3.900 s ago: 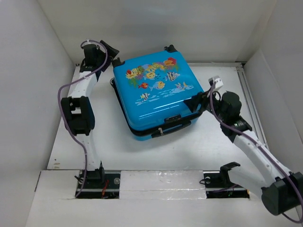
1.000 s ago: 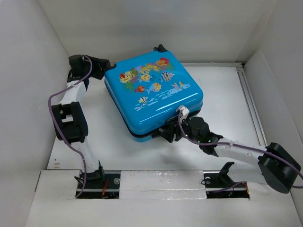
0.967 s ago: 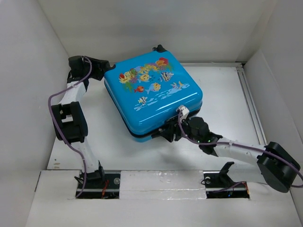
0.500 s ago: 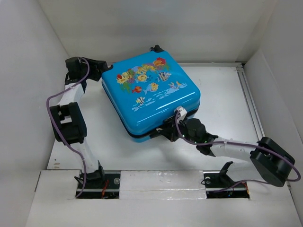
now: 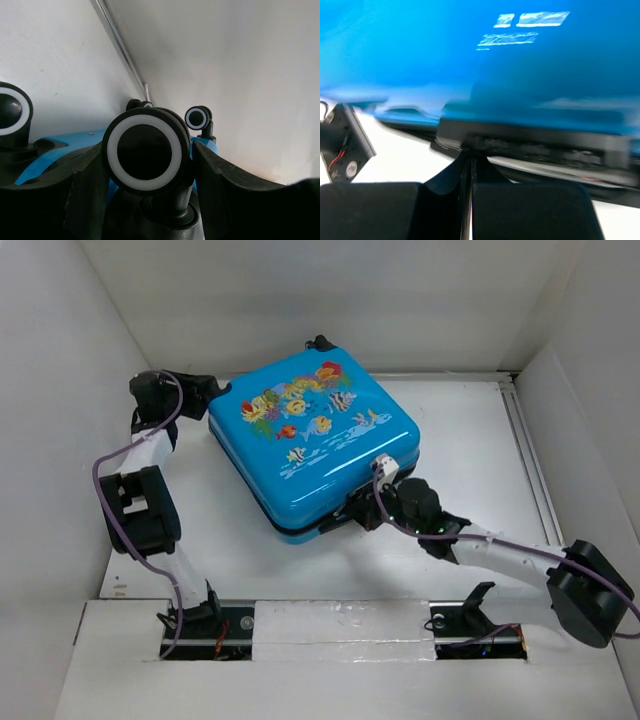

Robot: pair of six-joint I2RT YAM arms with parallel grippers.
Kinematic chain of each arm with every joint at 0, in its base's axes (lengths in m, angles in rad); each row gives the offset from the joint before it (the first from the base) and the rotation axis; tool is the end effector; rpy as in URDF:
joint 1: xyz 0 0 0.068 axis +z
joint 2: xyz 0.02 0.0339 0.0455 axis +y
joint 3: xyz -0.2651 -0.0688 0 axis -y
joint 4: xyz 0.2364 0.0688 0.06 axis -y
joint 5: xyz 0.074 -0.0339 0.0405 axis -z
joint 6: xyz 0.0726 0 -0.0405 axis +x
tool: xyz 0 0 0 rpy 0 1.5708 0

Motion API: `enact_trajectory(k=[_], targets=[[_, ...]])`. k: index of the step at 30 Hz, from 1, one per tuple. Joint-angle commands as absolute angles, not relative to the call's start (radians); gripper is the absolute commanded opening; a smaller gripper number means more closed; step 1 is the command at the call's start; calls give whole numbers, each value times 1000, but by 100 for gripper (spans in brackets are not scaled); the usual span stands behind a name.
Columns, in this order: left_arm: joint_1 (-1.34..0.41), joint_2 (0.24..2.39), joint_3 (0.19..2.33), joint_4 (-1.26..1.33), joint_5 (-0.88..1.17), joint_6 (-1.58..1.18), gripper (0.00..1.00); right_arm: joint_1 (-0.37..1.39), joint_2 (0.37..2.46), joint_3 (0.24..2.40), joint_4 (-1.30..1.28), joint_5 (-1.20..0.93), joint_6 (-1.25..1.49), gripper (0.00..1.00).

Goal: Pack the luggage

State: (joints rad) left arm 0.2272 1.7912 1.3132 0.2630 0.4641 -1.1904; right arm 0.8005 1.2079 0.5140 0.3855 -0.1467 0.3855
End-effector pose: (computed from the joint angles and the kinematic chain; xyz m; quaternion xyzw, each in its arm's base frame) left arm 0.4469 0.0700 0.2871 -0.3839 0.6693 -0.4415 0.4580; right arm 0.1908 0.2119 0.2120 -0.2082 0.7790 0.3780 0.4550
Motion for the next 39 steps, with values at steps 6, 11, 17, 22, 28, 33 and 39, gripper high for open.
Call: enact_trajectory(k=[6, 11, 17, 22, 28, 33, 39], targets=[[238, 1533, 1045, 488, 535, -1216, 0, 513, 1127, 698, 281, -256, 256, 0], [239, 1464, 970, 497, 535, -1216, 0, 560, 1075, 631, 222, -330, 256, 0], [239, 1463, 1040, 485, 558, -1250, 0, 601, 965, 543, 157, -256, 265, 39], [239, 1427, 1144, 414, 558, -1250, 0, 565, 942, 554, 147, -266, 256, 59], [239, 1394, 1198, 368, 598, -1287, 0, 502, 1012, 580, 179, -316, 268, 64], [239, 1394, 1330, 265, 601, -1275, 0, 450, 1062, 558, 224, -429, 281, 66], [239, 1329, 1215, 299, 617, -1275, 0, 431, 1144, 558, 262, -549, 281, 67]])
